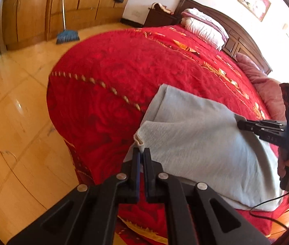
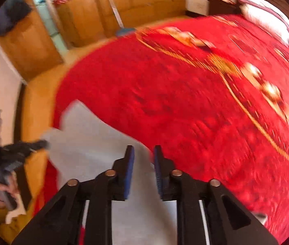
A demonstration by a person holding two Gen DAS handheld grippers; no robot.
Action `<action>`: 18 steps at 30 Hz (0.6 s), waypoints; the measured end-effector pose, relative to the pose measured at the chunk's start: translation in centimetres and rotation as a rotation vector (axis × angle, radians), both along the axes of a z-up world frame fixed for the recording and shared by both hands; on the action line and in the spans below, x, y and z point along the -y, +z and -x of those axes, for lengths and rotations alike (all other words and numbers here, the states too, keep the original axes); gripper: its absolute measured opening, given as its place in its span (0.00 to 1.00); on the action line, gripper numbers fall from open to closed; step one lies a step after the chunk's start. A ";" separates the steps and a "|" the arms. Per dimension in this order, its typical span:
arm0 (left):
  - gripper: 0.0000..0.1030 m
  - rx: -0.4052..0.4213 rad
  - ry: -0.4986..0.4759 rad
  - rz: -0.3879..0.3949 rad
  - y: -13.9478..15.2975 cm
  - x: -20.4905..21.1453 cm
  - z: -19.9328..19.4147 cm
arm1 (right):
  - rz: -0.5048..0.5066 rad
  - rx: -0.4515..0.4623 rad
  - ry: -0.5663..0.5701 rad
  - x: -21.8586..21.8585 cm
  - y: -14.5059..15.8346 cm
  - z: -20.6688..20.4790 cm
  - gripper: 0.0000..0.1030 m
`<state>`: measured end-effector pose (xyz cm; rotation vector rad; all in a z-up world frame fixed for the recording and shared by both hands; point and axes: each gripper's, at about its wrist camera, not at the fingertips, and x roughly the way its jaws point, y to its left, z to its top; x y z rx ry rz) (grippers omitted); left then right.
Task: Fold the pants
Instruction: 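Grasp the folded edge with the left gripper while the right gripper grasps the opposite edge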
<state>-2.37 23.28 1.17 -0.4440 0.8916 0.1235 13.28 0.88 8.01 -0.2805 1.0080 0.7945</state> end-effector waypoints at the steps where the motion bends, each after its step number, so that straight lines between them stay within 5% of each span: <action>1: 0.03 0.002 0.004 0.007 -0.1 -0.2 0.1 | -0.007 0.003 0.036 -1.0 0.6 0.2 0.22; 10: 0.03 0.003 0.009 0.039 -0.7 -0.4 0.7 | 0.138 0.015 0.372 -14.1 -1.8 2.6 0.22; 18: 0.03 0.022 0.016 0.084 -0.6 -0.8 1.4 | 0.252 0.054 0.471 -17.4 -3.7 2.7 0.22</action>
